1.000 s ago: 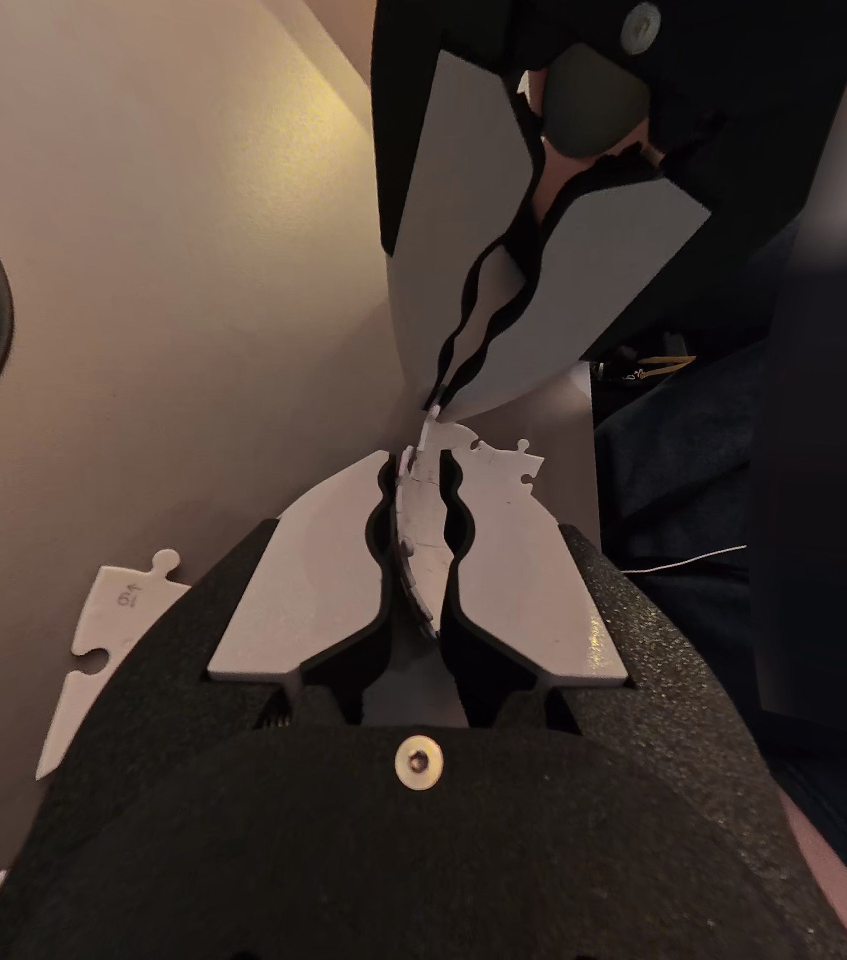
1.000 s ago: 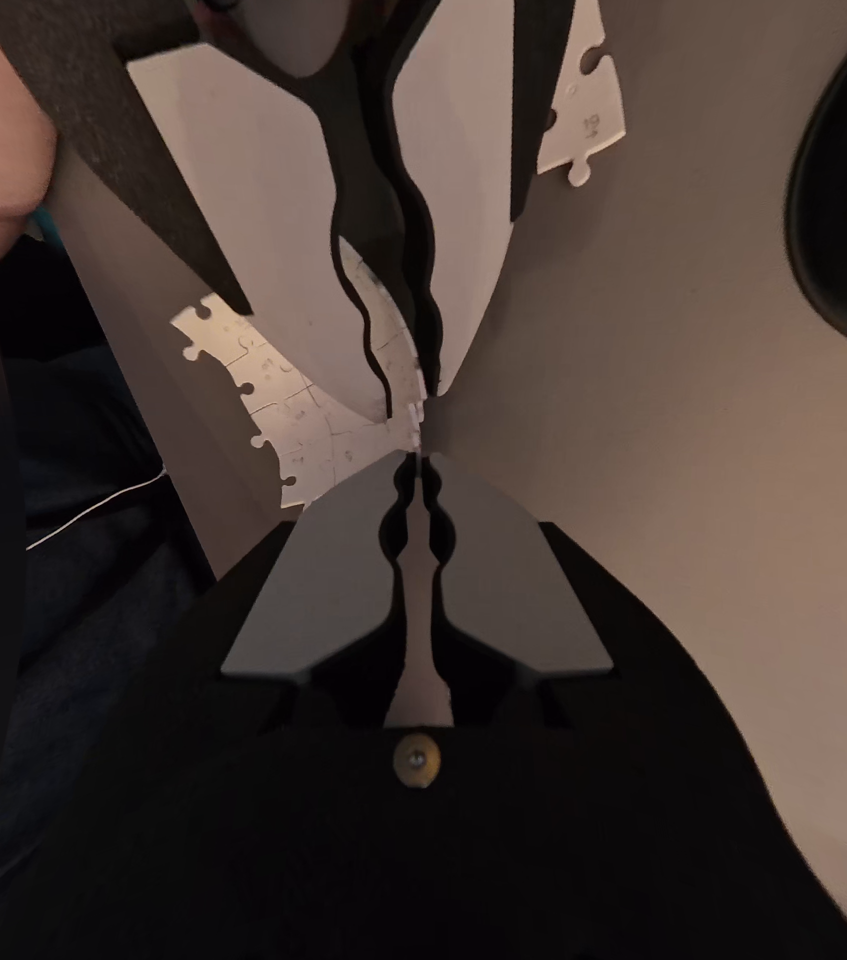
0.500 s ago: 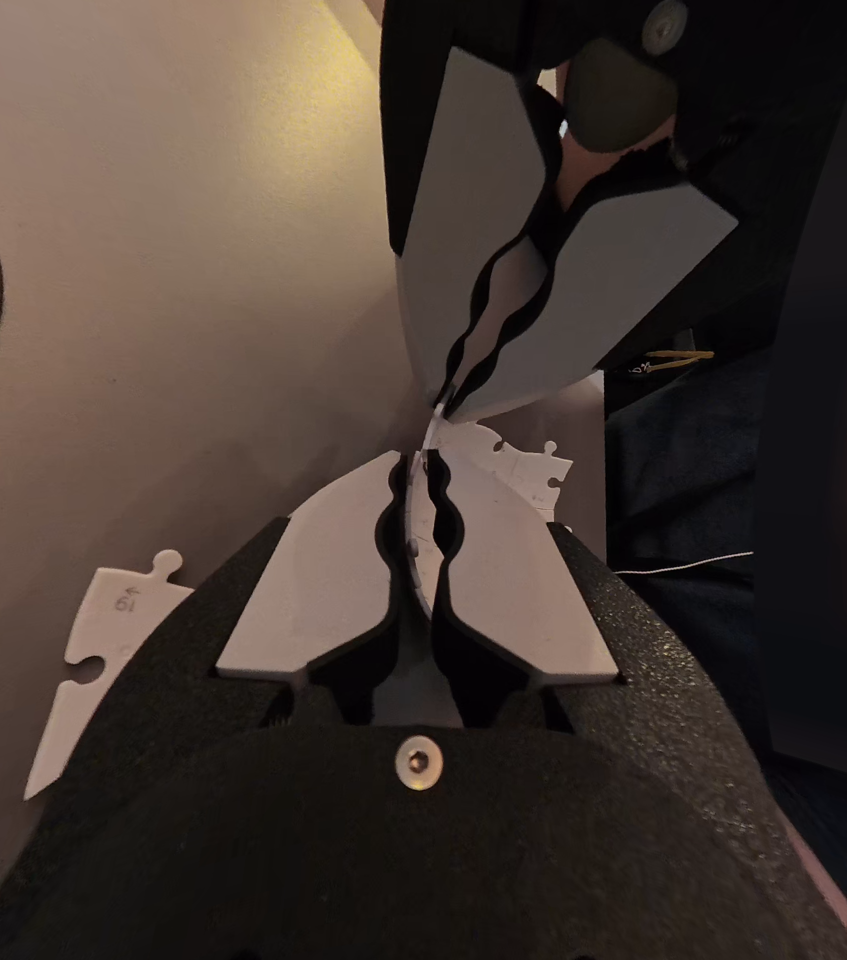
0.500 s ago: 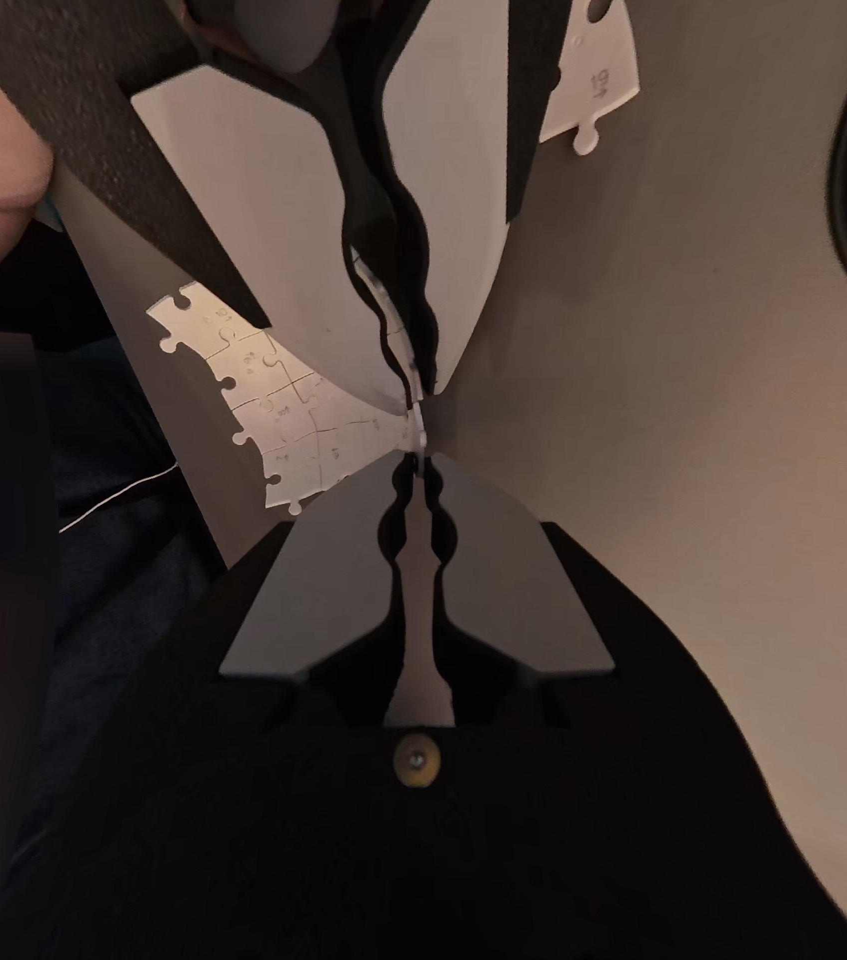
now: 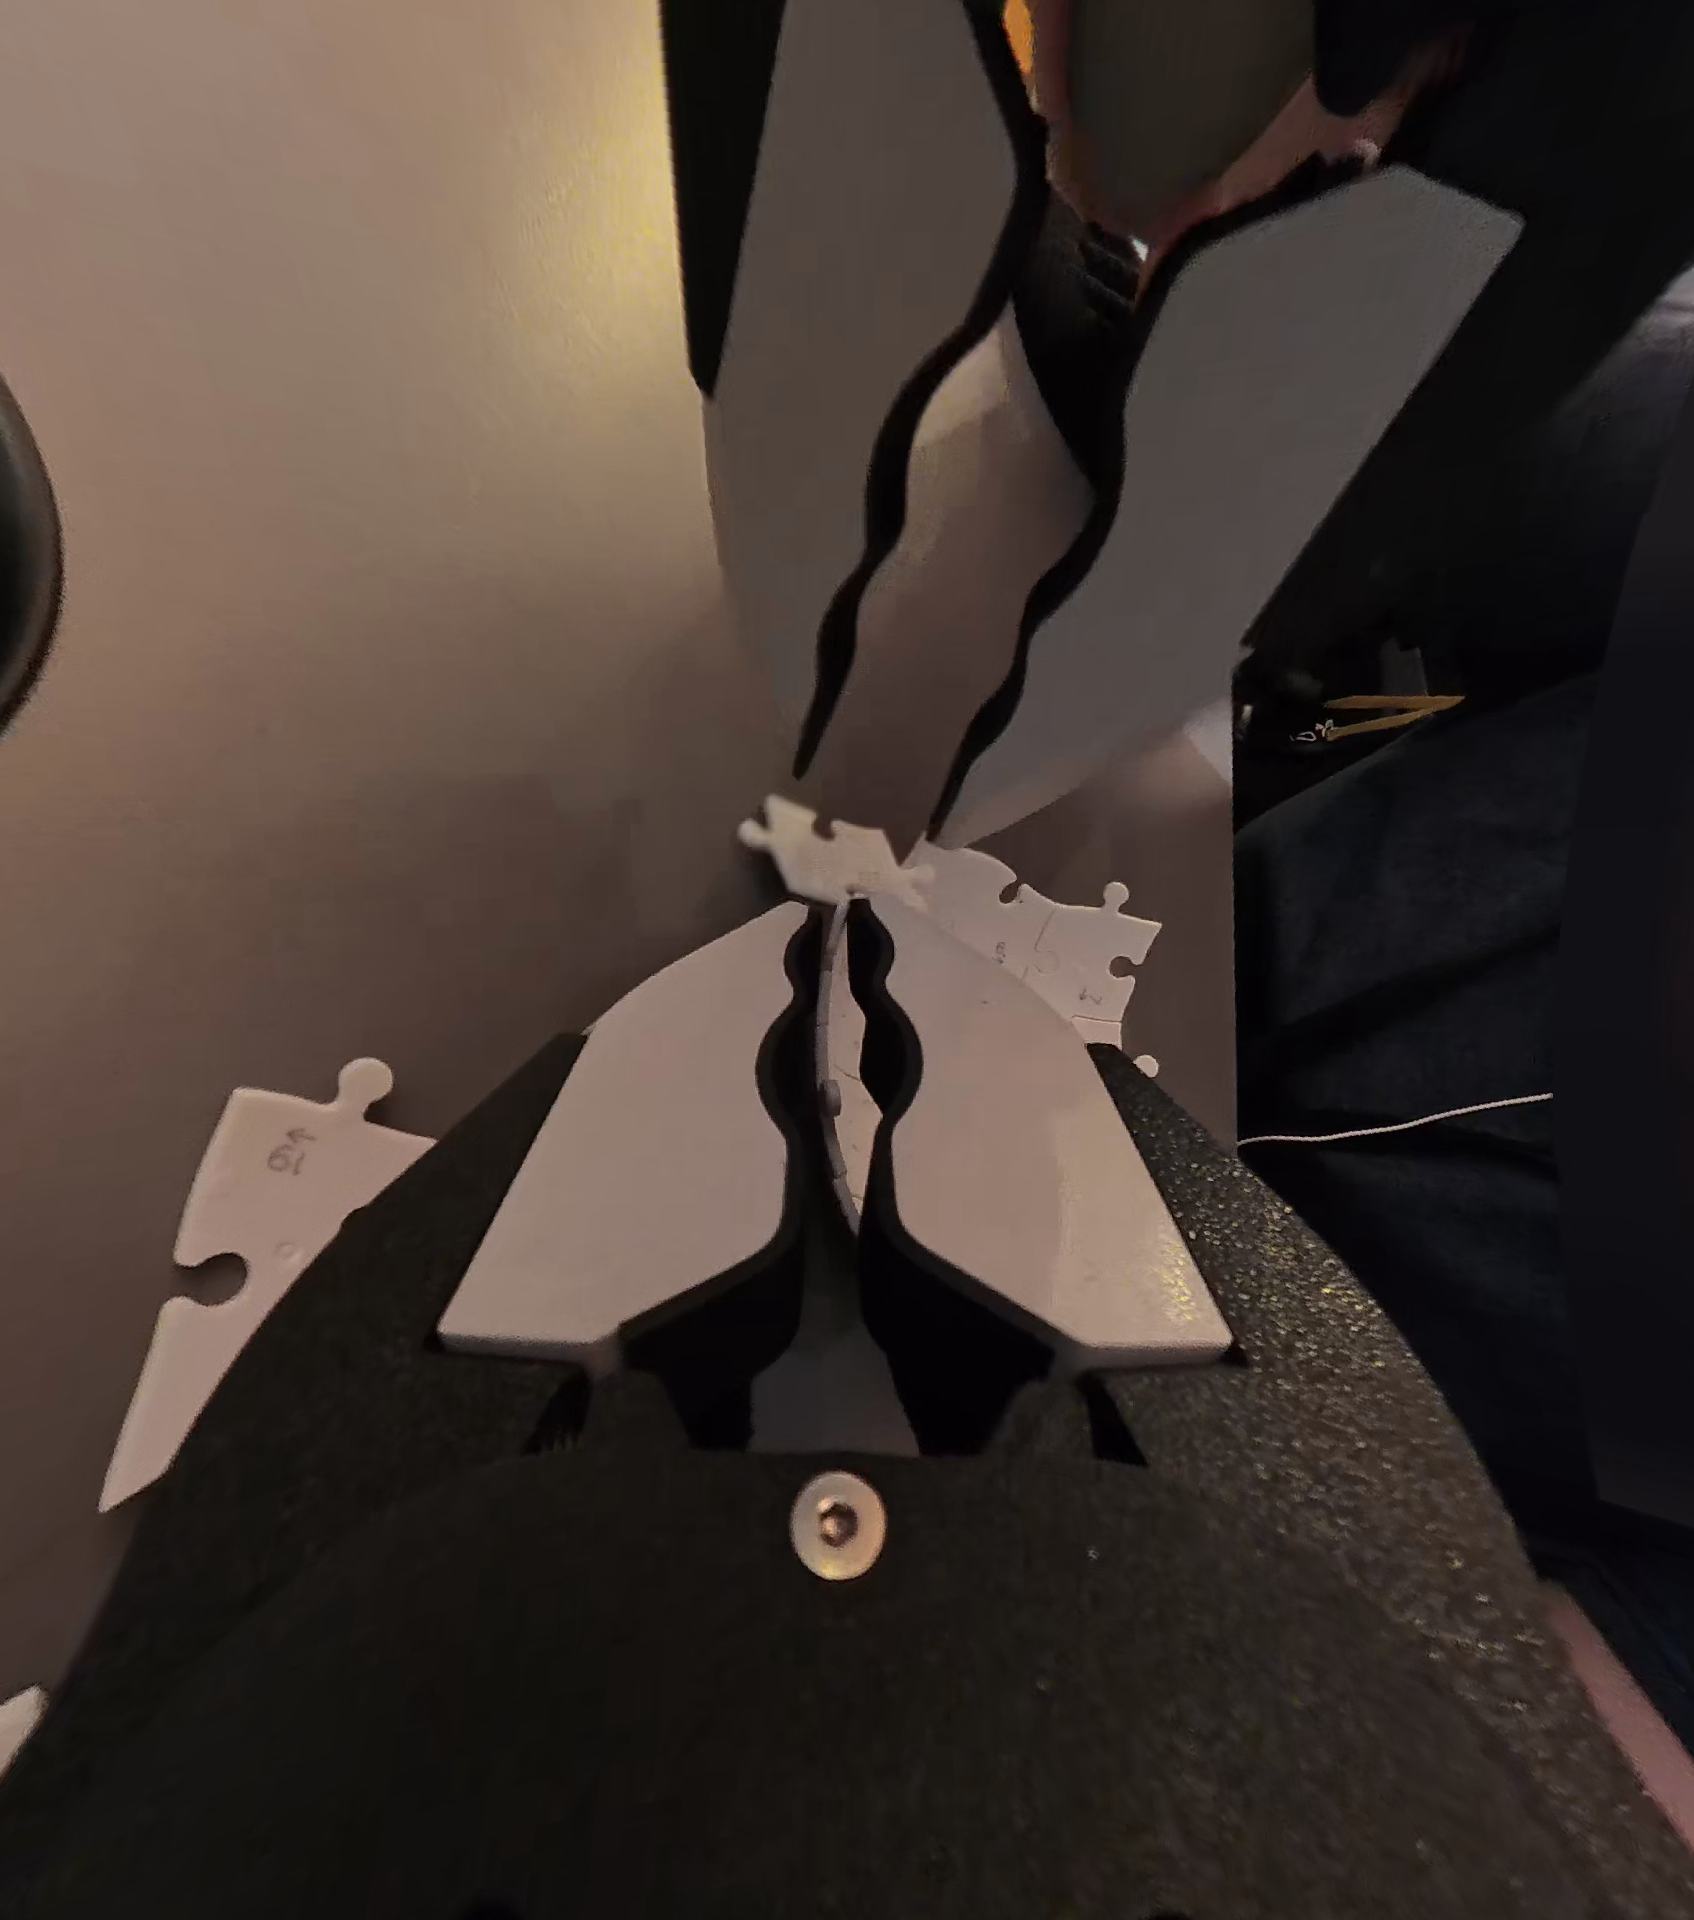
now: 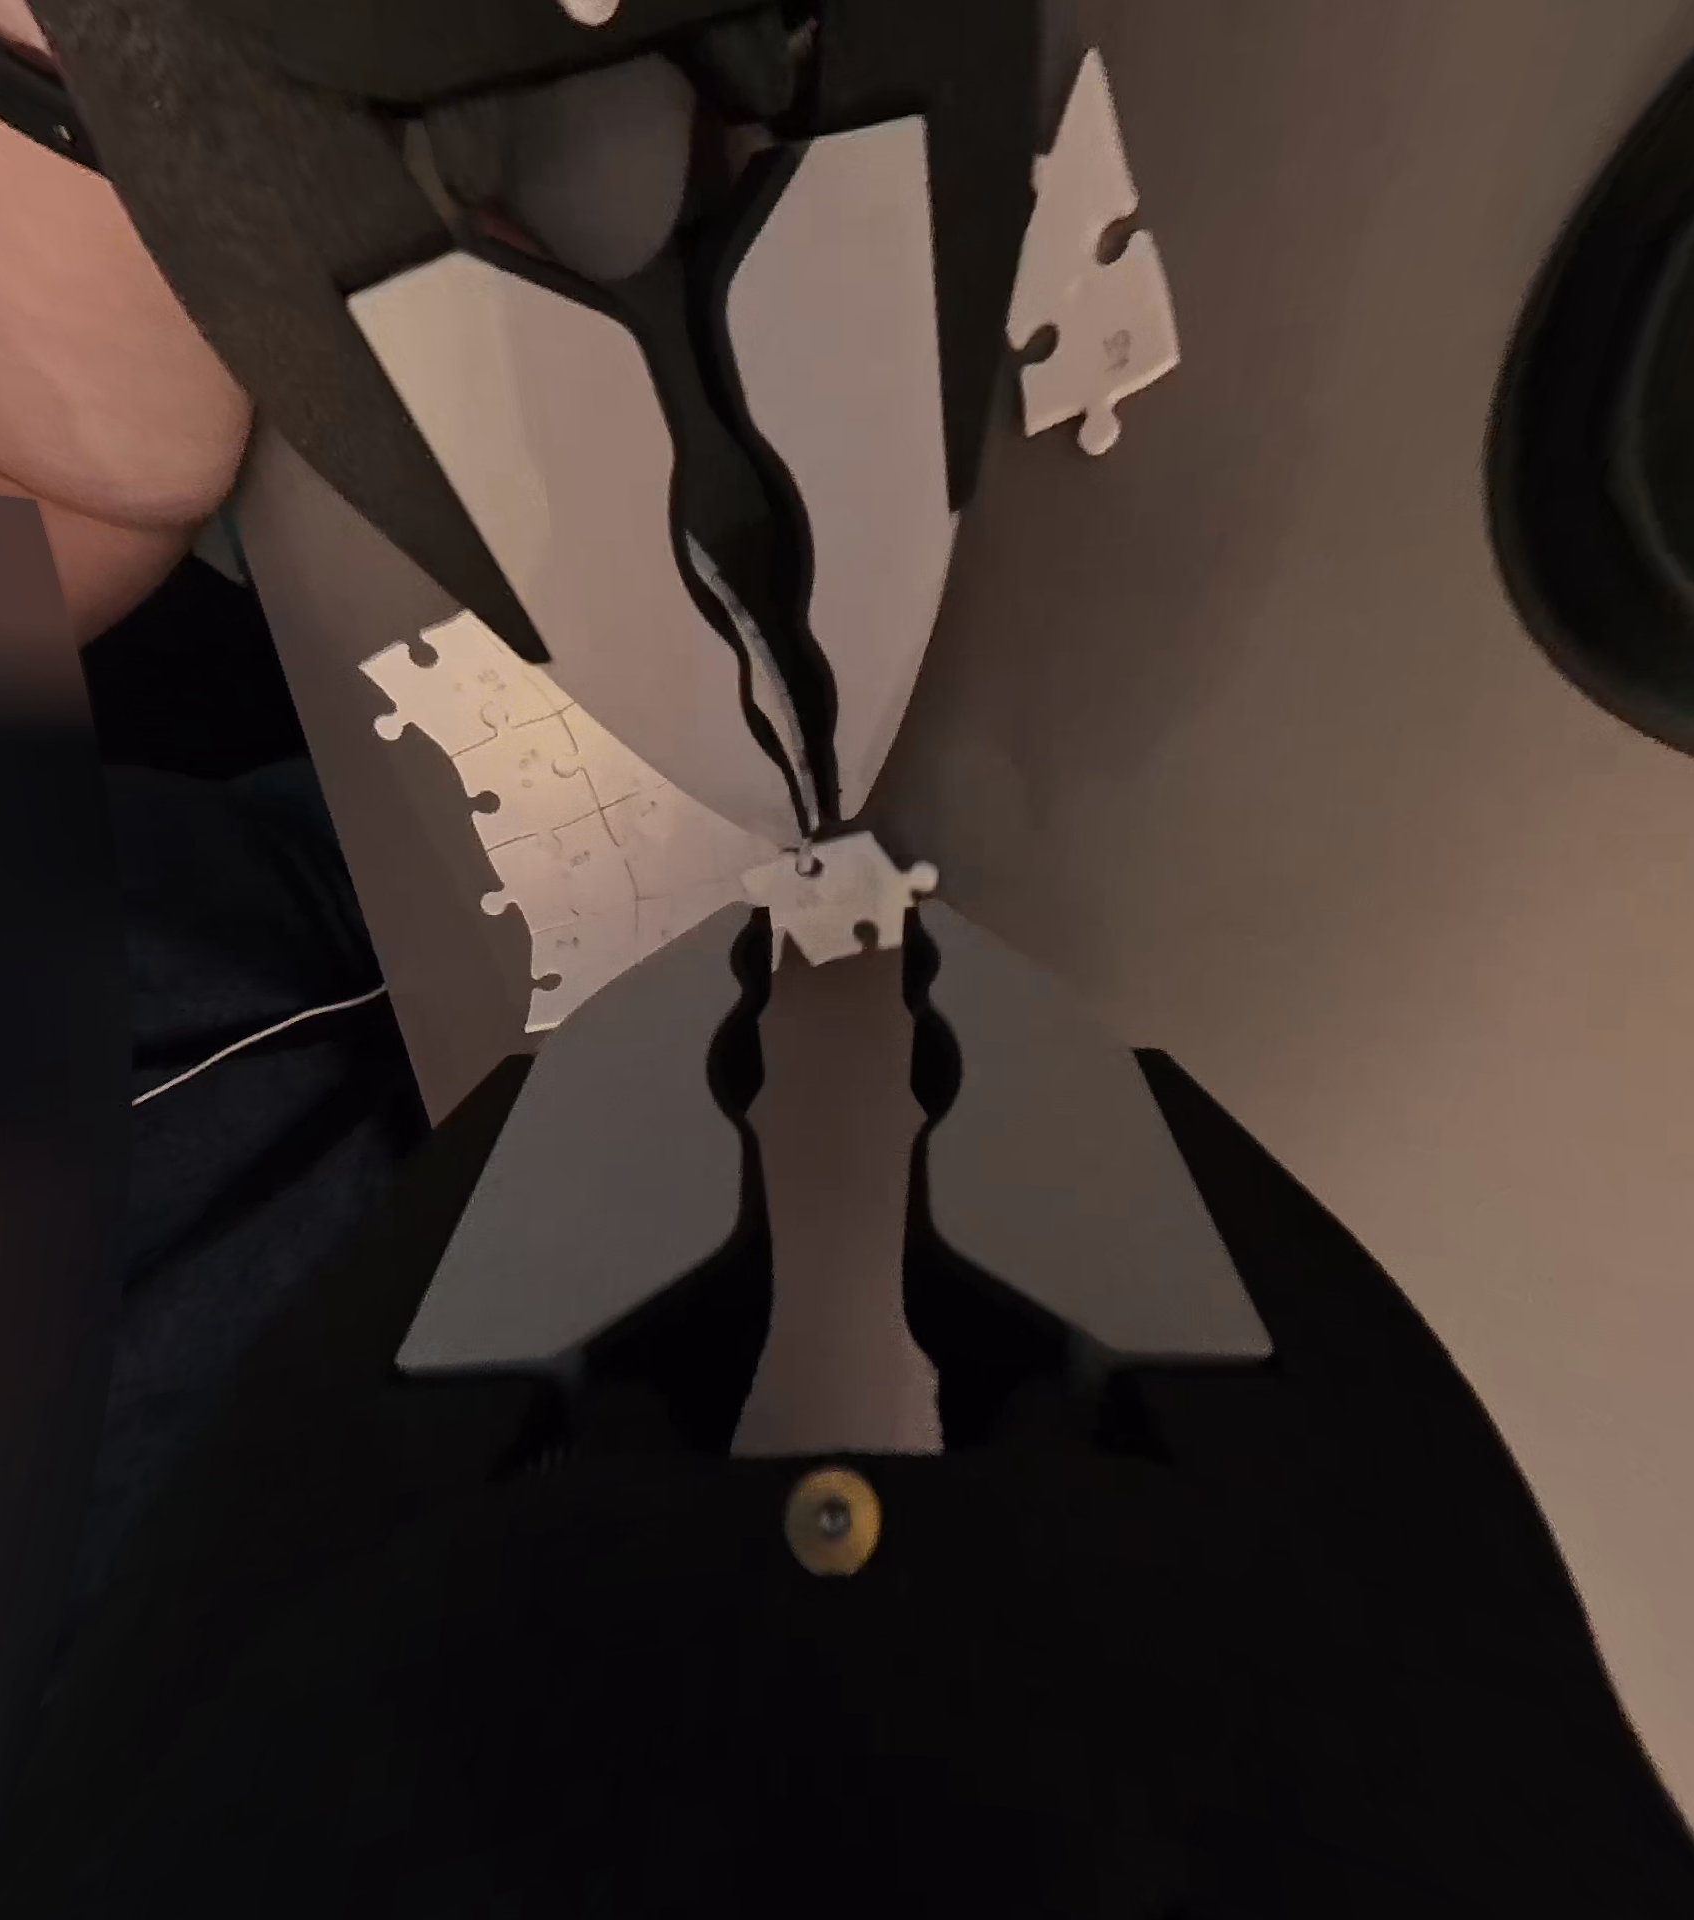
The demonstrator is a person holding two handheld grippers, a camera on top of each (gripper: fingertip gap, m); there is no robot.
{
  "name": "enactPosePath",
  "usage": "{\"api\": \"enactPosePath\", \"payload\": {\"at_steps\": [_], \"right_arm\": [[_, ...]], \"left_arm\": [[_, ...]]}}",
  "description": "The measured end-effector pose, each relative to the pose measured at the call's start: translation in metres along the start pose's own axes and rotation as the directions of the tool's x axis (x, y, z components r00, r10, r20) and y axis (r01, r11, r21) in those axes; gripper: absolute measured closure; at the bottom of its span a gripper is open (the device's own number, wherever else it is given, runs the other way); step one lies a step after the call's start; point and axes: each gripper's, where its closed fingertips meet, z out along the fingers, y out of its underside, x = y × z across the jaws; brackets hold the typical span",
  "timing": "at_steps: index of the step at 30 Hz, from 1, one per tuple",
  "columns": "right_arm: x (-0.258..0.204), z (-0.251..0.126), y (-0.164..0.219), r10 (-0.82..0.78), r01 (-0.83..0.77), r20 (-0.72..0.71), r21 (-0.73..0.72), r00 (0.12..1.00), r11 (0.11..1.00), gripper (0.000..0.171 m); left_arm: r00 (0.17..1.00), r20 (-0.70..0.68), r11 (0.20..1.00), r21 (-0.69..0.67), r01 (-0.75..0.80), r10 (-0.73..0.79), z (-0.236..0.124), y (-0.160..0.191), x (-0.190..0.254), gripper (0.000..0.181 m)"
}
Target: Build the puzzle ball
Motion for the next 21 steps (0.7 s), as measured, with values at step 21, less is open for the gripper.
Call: {"api": "enactPosePath", "payload": {"at_steps": [21], "right_arm": [[-0.003, 0.015, 0.015, 0.180, -0.224, 0.306, 0.114, 0.935, 0.968, 0.152]], "left_arm": [[0.997, -0.013, 0.997, -0.010, 0.072, -0.072, -0.002, 0.004, -0.001, 0.177]]}}
